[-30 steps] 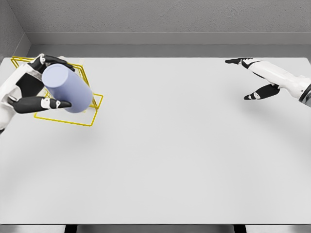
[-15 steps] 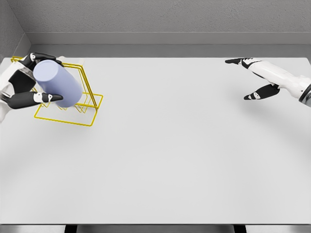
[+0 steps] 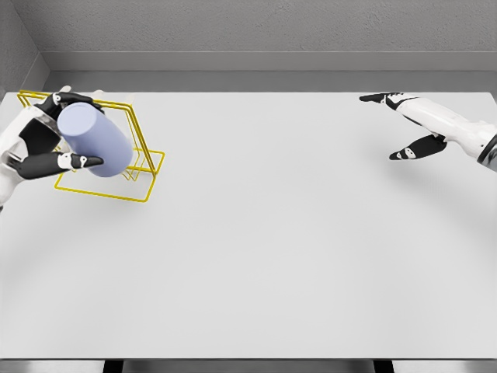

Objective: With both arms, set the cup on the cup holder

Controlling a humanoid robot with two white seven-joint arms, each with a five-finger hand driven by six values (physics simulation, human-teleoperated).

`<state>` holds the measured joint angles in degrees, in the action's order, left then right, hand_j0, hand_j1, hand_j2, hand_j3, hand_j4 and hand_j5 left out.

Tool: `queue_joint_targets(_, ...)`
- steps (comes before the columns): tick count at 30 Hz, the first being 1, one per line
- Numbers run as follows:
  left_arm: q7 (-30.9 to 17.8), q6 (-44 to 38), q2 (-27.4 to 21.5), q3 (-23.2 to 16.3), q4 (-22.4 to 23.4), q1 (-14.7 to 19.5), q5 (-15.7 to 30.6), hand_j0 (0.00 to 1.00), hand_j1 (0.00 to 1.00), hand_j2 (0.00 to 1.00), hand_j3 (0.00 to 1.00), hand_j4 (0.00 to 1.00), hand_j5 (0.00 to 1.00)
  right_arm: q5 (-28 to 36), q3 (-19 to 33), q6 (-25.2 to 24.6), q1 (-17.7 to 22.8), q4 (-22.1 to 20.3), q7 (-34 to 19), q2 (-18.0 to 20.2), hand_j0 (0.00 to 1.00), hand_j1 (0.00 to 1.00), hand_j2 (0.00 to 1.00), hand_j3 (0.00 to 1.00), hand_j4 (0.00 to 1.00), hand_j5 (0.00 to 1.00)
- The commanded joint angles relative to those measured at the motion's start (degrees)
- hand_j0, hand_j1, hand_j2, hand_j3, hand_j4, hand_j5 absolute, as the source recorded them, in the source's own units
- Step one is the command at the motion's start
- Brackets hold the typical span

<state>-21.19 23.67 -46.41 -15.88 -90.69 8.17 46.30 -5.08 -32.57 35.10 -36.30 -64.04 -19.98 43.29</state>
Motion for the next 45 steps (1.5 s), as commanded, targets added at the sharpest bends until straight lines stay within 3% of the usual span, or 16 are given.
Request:
queue_joint_targets(1, 0.0, 0.0, -0.1, 0.0, 0.5, 0.0, 0.3, 0.59, 0.59, 0.59, 0.59, 0.59, 0.59, 0.4, 0.1, -0.1, 0.0, 0.0, 0.0, 0.0, 1.00, 1.00, 1.00, 1.00, 1.00, 1.00)
queue_joint_targets(7, 0.0, 0.3, -0.1, 0.0, 0.5, 0.0, -0.1, 0.85, 0.85, 0.85, 0.85, 0.85, 0.85, 0.4, 0.1, -0.1, -0.1, 0.0, 0.0, 0.0, 1.00, 1.00, 1.00, 1.00, 1.00, 1.00)
queue_joint_targets(12, 0.0, 0.4, -0.1, 0.0, 0.5, -0.1, -0.2, 0.92, 0.92, 0.92, 0.92, 0.92, 0.92, 0.4, 0.0, -0.1, -0.1, 0.0, 0.0, -0.3, 1.00, 1.00, 1.00, 1.00, 1.00, 1.00)
queue_joint_targets(27, -0.3, 0.6, -0.1, -0.1, 0.2, -0.2, -0.2, 0.92, 0.92, 0.92, 0.92, 0.92, 0.92, 0.4, -0.2, -0.1, -0.2, 0.0, 0.0, -1.1, 1.00, 1.00, 1.00, 1.00, 1.00, 1.00)
queue_joint_targets(29, -0.6, 3.6, -0.3, -0.1, -2.4, -0.9, -0.2, 1.00, 1.00, 1.00, 1.00, 1.00, 1.00, 0.4, -0.2, -0.1, -0.2, 0.0, 0.0, -1.1, 1.00, 1.00, 1.00, 1.00, 1.00, 1.00)
queue_joint_targets(31, -3.5, 11.2, -0.4, -0.1, -3.9, -1.4, -0.1, 1.00, 1.00, 1.00, 1.00, 1.00, 1.00, 0.4, -0.2, -0.1, -0.2, 0.0, 0.0, -1.1, 1.00, 1.00, 1.00, 1.00, 1.00, 1.00)
queue_joint_targets(35, -6.4, 11.3, -1.1, 0.2, -5.8, -3.7, -0.2, 1.00, 1.00, 1.00, 1.00, 1.00, 1.00, 0.4, -0.2, -0.1, -0.2, 0.0, 0.0, -1.0, 1.00, 1.00, 1.00, 1.00, 1.00, 1.00)
queue_joint_targets(37, -13.3, 11.3, -1.4, 0.1, -8.3, -5.5, -0.9, 1.00, 1.00, 1.00, 1.00, 1.00, 1.00, 0.4, -0.1, -0.1, -0.3, 0.0, 0.1, -1.0, 1.00, 1.00, 1.00, 1.00, 1.00, 1.00)
queue_joint_targets(45, -13.8, 11.3, -1.7, -0.1, -8.7, -6.8, -2.6, 1.00, 1.00, 1.00, 1.00, 1.00, 1.00, 0.4, 0.0, -0.1, -0.3, 0.0, 0.0, -0.9, 1.00, 1.00, 1.00, 1.00, 1.00, 1.00)
